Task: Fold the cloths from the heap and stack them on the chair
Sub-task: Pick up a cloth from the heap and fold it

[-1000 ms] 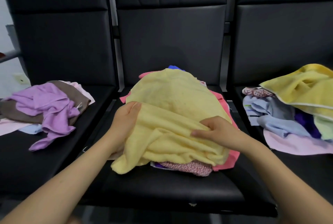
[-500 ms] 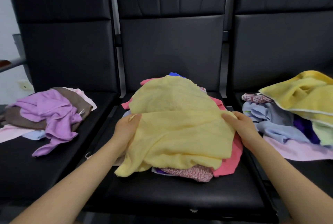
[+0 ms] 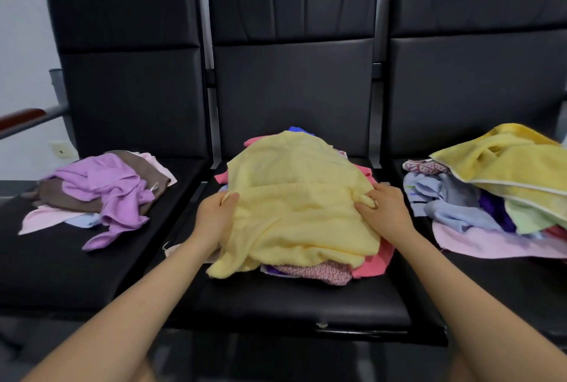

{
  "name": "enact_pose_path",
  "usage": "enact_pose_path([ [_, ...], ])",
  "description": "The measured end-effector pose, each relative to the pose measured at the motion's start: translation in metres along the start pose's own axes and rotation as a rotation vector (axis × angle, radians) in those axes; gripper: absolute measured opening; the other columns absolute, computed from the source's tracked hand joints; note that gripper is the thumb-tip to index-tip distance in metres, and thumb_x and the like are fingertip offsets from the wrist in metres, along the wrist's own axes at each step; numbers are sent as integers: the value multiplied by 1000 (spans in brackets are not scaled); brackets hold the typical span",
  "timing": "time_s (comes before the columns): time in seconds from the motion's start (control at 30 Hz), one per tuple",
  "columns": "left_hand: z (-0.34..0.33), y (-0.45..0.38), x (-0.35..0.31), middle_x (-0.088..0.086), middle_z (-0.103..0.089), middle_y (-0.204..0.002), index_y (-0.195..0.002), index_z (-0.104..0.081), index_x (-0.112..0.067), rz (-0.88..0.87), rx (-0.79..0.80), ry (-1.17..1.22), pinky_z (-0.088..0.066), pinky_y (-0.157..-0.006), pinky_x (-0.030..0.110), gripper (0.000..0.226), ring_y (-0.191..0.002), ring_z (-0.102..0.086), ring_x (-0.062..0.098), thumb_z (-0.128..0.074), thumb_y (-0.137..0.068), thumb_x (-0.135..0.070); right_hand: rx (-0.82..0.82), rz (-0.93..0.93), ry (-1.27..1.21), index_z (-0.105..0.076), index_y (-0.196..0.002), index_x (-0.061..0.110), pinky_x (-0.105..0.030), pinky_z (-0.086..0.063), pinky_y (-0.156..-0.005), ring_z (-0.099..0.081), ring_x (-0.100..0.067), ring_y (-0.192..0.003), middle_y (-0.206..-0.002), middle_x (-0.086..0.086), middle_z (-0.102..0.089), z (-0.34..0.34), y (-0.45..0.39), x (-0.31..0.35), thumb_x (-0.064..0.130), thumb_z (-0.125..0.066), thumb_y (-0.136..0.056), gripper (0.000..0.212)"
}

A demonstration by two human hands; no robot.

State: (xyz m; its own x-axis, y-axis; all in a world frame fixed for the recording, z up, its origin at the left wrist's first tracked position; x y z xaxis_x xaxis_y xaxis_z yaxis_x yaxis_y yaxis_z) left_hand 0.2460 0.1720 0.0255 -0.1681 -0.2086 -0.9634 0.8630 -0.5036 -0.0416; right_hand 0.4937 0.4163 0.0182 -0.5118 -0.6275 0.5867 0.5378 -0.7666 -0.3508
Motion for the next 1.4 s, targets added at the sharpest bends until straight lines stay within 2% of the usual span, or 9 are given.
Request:
enact_pose_path([
  [0.07,-1,3,-1,27,-61,-106,-86,-57,8,0,0,-26,-35,-56,28,30,-59,-45,8,-49,-97,-19,21,-55,46,-68,-73,8,-37,-34,-93,-45,-38,-117,-118,-15,-61,-3,3,-6,34,-64,-85,28],
  [0.17,-3,8,-3,15,-66,-97,-87,-62,-1,-26,29,-80,-38,-59,29,27,-66,-49,10,-47,-98,-21,74,-92,-105,-58,-67,11,-33,-34,-65,-56,-31,-87,-84,-10,-62,-2,5,-8,34,-64,-86,30],
  [0.33,-2,8,0,-5,-44,-57,-59,-49,-13,-17,66,-83,-33,-60,32,38,-63,-41,15,-48,-96,-23,-5,-142,-267,-57,-77,-7,-34,-32,-59,-45,-19,-67,-70,-12,-50,5,6,-9,20,-67,-87,31],
  [0.53,-1,1,6,-2,-63,-77,-73,-63,-16,52,82,-30,-45,-71,36,28,-77,-56,19,-49,-95,-27,46,-282,-495,-48,-65,12,-29,-30,-58,-40,-14,-65,-67,-4,-44,-6,4,-8,19,-62,-92,31],
  [0.73,-7,-5,6,4,-67,-97,-102,-68,-15,114,88,90,-49,-78,37,24,-90,-62,21,-48,-94,-26,100,-577,-750,-64,-95,1,-31,-44,-68,-57,-20,-75,-87,-9,-64,-20,-3,-24,18,-56,-95,18],
  [0.97,5,24,-8,-2,-68,-88,-89,-67,-18,77,72,212,-48,-64,27,18,-79,-63,15,-51,-96,-18,190,-528,-764,-66,-103,5,-36,-49,-81,-63,-23,-89,-99,-10,-68,2,22,-4,23,-66,-90,23],
  [1.13,20,45,15,-3,-52,-68,-64,-52,-16,27,210,-199,-36,-64,28,31,-68,-47,15,-50,-94,-24,539,-407,-473,-70,-99,5,-34,-52,-79,-69,-22,-88,-98,-10,-74,13,72,0,25,-66,-90,23],
  [1.23,32,45,11,-1,-48,-69,-63,-45,-13,-199,177,-404,-33,-61,25,33,-71,-44,15,-44,-94,-27,472,-252,-325,-71,-98,11,-26,-48,-71,-65,-13,-83,-93,-1,-72,32,74,6,28,-59,-95,22],
  [1.4,50,35,-16,9,-57,-91,-87,-62,0,-309,-9,-279,-33,-66,8,27,-84,-50,15,-43,-99,-13,191,-192,-658,-67,-88,15,-11,-46,-65,-59,-7,-77,-81,2,-66,60,47,34,12,-50,-100,21],
])
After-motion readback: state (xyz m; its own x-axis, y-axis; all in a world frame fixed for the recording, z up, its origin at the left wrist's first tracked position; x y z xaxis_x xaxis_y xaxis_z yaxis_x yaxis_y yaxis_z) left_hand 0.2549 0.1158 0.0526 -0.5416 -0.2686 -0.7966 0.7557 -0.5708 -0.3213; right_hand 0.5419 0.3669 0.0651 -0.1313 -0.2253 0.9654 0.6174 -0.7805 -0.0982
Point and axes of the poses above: each hand's wrist, its own y-axis away from the middle knuckle, its own z-axis out of the back of the hand, x = y × z, the point moved 7 cm from there along -y, towards the middle knuckle
